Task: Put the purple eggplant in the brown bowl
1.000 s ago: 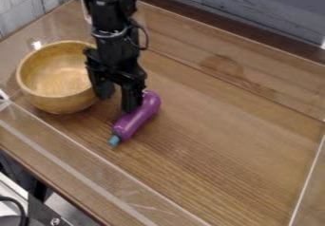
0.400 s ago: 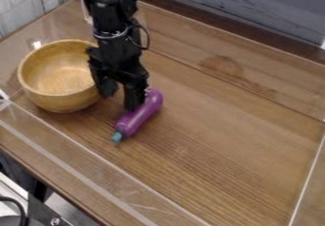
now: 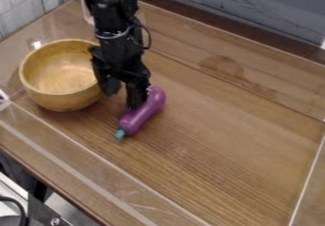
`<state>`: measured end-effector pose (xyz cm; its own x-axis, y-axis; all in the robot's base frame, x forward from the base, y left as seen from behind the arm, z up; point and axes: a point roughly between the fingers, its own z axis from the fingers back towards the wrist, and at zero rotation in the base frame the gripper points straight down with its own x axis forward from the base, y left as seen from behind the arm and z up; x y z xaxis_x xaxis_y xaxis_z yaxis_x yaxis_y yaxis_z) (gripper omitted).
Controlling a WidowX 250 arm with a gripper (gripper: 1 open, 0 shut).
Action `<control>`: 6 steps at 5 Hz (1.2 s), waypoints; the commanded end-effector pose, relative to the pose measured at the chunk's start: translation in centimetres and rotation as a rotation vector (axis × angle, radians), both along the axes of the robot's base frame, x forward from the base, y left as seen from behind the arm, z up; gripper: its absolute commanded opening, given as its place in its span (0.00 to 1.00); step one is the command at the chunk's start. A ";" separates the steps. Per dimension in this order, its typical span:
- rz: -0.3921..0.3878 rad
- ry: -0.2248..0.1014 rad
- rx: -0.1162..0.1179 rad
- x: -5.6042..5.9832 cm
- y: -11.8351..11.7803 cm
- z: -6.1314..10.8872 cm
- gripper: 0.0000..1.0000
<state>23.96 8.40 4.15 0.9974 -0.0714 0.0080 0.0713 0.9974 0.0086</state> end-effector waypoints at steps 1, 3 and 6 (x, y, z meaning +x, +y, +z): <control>-0.012 0.016 -0.005 -0.1 -0.3 -0.9 1.00; -0.027 0.020 -0.013 -0.1 -1.1 -1.4 1.00; -0.046 0.028 -0.025 -0.1 -2.4 -2.2 1.00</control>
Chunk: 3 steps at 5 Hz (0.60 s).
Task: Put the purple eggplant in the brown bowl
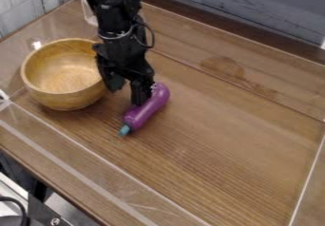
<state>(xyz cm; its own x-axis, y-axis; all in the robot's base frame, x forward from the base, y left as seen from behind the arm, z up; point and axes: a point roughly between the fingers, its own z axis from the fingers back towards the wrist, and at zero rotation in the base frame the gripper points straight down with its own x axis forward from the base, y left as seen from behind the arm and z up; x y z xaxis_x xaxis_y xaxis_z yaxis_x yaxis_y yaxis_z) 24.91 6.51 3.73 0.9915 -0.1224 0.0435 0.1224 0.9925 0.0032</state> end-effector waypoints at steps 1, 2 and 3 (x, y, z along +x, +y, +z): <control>-0.001 0.066 -0.018 -1.1 -0.9 -2.1 1.00; -0.006 0.068 -0.021 -1.1 -1.4 -2.4 1.00; -0.008 0.072 -0.025 -1.1 -1.8 -2.7 1.00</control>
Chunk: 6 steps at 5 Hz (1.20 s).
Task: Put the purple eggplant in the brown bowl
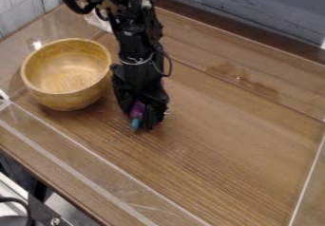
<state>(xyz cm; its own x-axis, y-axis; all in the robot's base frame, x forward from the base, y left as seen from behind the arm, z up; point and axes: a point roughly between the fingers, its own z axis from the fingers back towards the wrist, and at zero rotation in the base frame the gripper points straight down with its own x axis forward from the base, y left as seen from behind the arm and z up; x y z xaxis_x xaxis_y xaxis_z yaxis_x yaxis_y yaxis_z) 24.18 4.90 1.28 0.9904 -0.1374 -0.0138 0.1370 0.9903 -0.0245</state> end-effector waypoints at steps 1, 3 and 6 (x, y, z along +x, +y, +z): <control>0.013 0.014 -0.016 -0.6 -0.5 0.4 0.00; 0.024 0.020 -0.046 -0.9 -1.4 1.4 0.00; 0.055 0.017 -0.080 -1.1 -1.7 3.8 0.00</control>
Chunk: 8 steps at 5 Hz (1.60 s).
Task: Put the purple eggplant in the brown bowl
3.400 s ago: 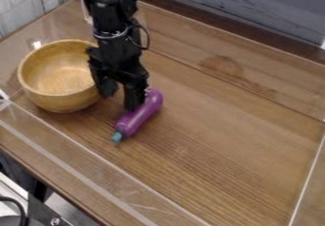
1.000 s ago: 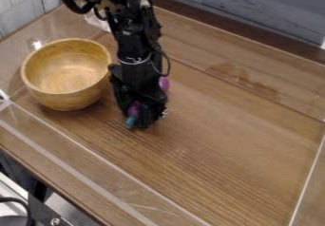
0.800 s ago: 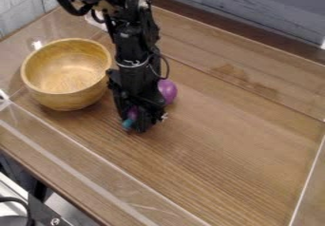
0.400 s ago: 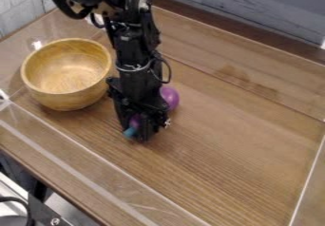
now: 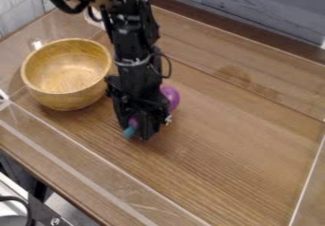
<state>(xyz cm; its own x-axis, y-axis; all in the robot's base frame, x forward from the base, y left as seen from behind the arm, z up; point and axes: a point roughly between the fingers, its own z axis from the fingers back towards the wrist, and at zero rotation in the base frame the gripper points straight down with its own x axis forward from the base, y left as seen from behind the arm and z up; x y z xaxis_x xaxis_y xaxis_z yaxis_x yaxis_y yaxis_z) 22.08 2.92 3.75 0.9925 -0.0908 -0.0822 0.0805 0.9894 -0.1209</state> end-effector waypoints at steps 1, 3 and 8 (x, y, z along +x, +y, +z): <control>0.044 -0.078 0.002 1.1 0.9 3.5 0.00; 0.147 -0.114 0.008 0.8 5.9 6.8 0.00; 0.186 -0.133 0.024 0.4 11.4 6.8 0.00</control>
